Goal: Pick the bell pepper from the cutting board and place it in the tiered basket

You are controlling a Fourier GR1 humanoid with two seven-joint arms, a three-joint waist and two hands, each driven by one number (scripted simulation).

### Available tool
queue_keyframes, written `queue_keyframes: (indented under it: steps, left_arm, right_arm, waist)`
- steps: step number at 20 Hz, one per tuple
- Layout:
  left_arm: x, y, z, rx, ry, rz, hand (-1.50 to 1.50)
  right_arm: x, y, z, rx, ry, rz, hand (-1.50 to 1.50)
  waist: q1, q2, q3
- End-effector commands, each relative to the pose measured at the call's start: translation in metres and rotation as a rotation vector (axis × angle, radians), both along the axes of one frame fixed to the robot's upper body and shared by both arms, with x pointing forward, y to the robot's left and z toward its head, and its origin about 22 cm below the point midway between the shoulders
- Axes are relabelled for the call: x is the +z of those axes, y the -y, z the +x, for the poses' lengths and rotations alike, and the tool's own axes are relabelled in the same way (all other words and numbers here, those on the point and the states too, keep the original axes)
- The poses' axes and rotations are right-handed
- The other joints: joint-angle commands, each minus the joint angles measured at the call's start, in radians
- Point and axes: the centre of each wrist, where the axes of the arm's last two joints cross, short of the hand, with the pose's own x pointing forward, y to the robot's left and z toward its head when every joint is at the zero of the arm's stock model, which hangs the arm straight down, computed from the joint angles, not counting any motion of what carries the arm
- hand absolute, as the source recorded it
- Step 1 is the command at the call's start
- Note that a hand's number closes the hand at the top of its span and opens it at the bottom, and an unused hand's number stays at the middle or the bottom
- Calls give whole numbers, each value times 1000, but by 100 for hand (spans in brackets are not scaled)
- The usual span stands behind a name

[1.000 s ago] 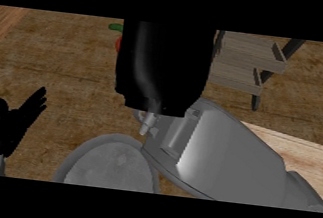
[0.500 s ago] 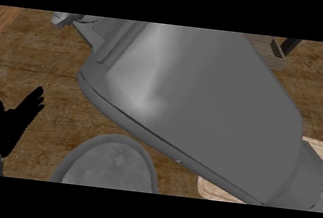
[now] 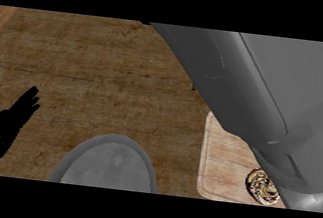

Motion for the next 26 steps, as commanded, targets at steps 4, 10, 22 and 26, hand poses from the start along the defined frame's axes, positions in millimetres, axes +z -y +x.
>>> queue_keyframes:
  steps: [4, 10, 22, 26]
  left_arm:
    - [-12, 2, -4, 11, 0, 12, 0]
    - [-4, 4, -7, 0, 14, -4, 0]
    - [-4, 1, 1, 3, 16, 0, 0]
    - [0, 8, 5, -20, 13, -1, 0]
  right_arm:
    - [4, 42, 43, -15, 39, 199, 150]
    - [-1, 64, 70, -10, 44, 208, 150]
    - [28, 115, 85, -136, -105, -560, 150]
    - [43, 137, 84, -112, -97, -585, 150]
  waist:
    - [-5, 5, 0]
    - [5, 4, 0]
    - [4, 9, -1]
    - [10, 12, 0]
